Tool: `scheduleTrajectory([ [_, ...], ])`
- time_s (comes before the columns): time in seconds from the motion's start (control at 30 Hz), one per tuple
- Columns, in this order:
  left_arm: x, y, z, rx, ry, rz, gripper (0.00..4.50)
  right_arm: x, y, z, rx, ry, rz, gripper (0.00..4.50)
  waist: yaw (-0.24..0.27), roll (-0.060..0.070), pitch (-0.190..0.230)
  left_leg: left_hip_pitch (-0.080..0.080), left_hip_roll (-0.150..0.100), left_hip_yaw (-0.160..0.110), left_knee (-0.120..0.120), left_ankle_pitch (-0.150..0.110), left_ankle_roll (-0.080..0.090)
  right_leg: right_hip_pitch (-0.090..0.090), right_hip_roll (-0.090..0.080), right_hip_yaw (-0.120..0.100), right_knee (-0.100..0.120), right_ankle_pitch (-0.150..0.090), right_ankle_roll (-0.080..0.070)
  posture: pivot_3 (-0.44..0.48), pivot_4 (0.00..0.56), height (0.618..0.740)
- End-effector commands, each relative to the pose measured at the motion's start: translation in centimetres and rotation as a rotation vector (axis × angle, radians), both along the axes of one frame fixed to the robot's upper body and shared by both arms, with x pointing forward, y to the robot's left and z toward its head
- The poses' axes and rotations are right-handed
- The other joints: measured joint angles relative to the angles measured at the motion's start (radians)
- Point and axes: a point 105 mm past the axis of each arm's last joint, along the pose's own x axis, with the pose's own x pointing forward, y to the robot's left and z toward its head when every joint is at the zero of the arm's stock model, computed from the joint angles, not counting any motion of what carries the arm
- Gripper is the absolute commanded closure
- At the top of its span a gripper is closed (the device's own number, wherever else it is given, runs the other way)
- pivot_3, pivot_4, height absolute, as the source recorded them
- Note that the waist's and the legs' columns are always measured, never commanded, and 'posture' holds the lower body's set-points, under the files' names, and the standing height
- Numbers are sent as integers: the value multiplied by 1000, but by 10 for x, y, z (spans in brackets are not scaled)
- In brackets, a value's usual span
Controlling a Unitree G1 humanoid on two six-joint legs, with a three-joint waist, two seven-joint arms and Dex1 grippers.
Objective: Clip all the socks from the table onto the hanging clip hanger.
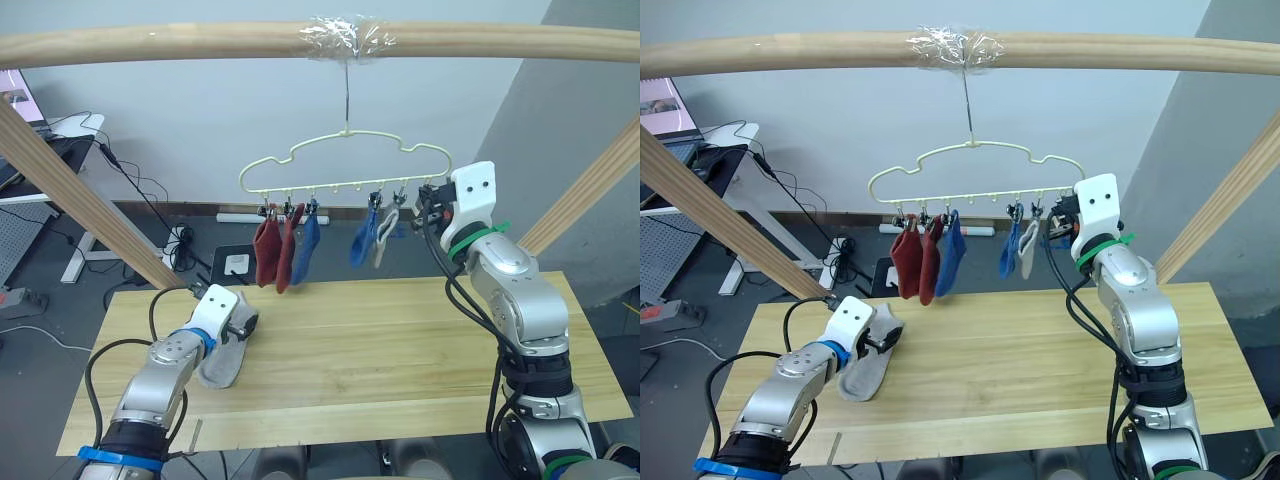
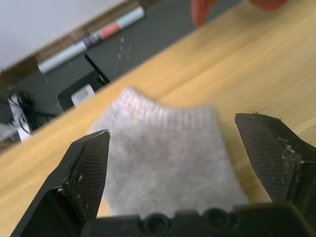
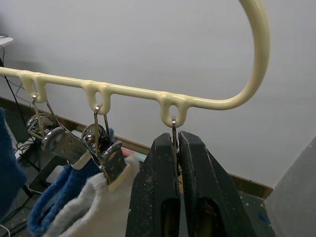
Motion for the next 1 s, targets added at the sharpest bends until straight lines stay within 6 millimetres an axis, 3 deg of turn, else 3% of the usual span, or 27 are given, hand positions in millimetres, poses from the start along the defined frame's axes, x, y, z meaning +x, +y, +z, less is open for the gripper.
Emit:
scheduleTrajectory([
  [0.03, -5, 3, -8, -40, 63, 7, 0, -4, -6, 11, 13, -36, -18, 4474, -2, 0, 0, 0, 0, 0, 0, 0, 0, 0, 0, 0, 0, 0, 0, -56, 161, 740],
  [0.23, -14, 10, -21, -42, 130, 18, 0, -5, -8, 13, 22, -36, -31, 4474, -2, 0, -9, 0, 0, 0, 0, 0, 0, 0, 0, 0, 1, 0, 0, -59, 144, 740],
  [0.27, -15, 12, -21, -31, 129, 12, 187, -6, -8, 13, 23, -35, -31, 4491, -2, 0, -11, 0, 0, 0, 0, 0, -1, 0, 0, 0, 1, 0, 0, -58, 140, 740],
  [0.5, -18, 10, -14, -26, 92, -35, 2040, -9, -10, 8, 30, -20, -35, 4500, -2, 0, -27, 1, 0, 0, 0, 0, -1, 0, 0, 0, 1, 0, 0, -44, 128, 740],
  [0.77, -9, -16, 13, -124, 1, -96, 4396, -7, -8, 4, 42, 1, -24, 4500, 0, 0, -28, 0, 0, 0, 1, 1, -1, 0, 0, 0, 1, 2, -1, -39, 144, 740],
  [1.0, -7, -55, 57, -264, -102, -222, 4472, 0, -17, 4, 49, 37, -25, 4500, 0, 0, -28, 1, 0, 0, 1, 1, -1, 0, 0, 0, 1, 2, -1, -35, 164, 740],
])
